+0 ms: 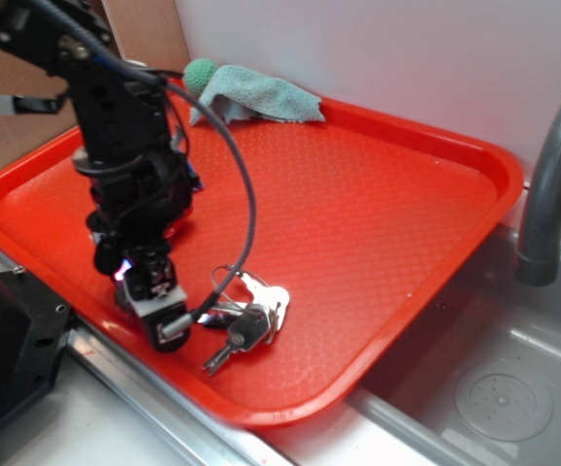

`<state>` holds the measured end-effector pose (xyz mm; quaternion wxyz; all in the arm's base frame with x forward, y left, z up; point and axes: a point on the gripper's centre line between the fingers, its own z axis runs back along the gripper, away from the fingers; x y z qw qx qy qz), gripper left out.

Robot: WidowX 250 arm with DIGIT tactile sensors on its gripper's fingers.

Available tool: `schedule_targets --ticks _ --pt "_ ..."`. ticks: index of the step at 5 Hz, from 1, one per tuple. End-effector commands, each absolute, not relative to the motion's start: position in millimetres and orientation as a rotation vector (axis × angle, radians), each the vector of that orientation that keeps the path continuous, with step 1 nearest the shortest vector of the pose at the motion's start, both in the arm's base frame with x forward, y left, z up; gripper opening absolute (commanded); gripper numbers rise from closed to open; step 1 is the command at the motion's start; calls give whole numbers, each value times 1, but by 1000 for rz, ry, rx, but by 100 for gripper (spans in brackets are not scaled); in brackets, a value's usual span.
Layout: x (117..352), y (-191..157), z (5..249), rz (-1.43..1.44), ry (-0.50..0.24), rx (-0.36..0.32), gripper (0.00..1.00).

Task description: Grab the rock.

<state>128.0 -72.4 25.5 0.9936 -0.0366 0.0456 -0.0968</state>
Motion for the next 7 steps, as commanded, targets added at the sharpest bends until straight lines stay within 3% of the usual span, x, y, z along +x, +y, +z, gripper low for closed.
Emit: schedule_targets --ticks 1,2,4,5,6,7 --pt "137 -61 24 -182 70 -63 0" --pt "134 -53 44 -172 42 -70 0" --pt "124 -1 143 -5 -76 -70 0" --pt "122 24 185 112 -84 -28 0" --pt "140 52 203 196 -80 -28 0" --pt "152 57 209 216 -32 63 0"
